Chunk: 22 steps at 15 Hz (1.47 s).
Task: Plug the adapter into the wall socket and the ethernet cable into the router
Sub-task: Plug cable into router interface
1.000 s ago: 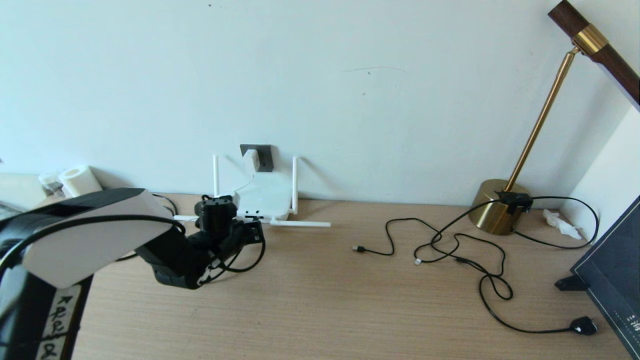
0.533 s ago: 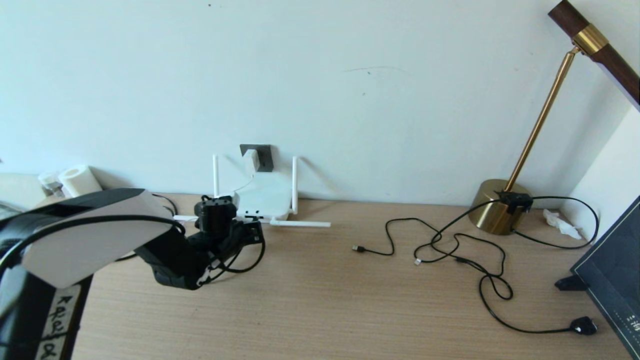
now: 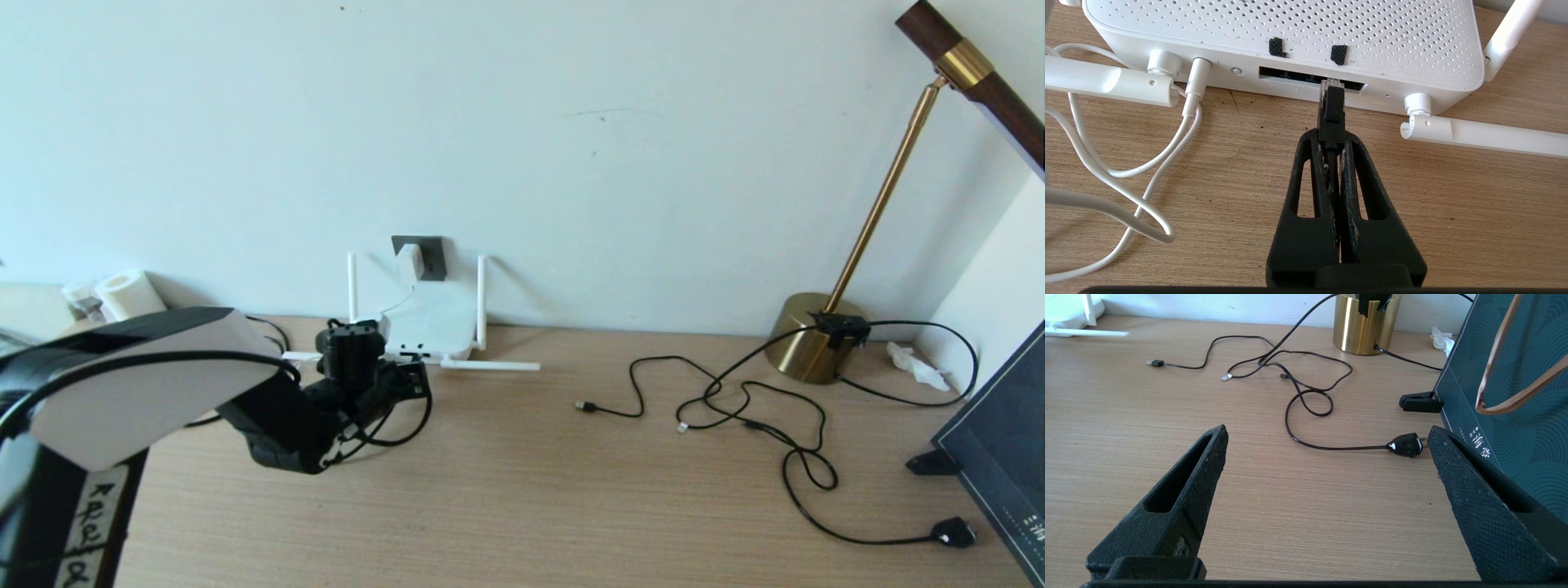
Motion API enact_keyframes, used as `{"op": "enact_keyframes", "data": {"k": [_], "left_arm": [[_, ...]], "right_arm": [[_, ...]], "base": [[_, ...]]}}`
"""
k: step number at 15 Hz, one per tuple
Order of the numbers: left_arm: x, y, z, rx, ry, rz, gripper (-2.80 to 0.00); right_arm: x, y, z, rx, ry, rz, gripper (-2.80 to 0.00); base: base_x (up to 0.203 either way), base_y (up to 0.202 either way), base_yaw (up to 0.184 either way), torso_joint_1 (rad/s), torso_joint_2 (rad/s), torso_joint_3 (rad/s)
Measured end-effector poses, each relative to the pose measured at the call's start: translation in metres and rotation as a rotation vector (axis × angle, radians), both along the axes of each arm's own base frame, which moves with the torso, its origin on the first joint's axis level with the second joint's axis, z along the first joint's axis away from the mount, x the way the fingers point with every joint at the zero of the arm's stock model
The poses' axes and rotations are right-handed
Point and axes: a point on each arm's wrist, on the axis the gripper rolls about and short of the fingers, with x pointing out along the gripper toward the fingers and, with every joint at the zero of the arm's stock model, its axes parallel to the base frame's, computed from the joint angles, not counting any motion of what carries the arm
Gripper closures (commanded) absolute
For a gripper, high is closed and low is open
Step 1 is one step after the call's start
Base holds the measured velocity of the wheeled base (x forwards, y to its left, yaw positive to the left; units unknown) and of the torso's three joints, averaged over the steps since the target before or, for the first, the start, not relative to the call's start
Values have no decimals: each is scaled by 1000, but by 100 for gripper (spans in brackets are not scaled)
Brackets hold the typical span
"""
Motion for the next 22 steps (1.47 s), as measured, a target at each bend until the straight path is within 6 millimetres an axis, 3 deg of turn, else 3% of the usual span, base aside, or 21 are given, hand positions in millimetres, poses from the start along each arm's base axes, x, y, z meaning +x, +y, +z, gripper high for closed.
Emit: {"op": "enact_keyframes", "data": {"k": [22], "left_arm": [[4,1,1,1,-11,1,0]], "right_arm": [[0,0,0,0,0,0,-280]], "base": [[0,0,0,0,0,0]]}}
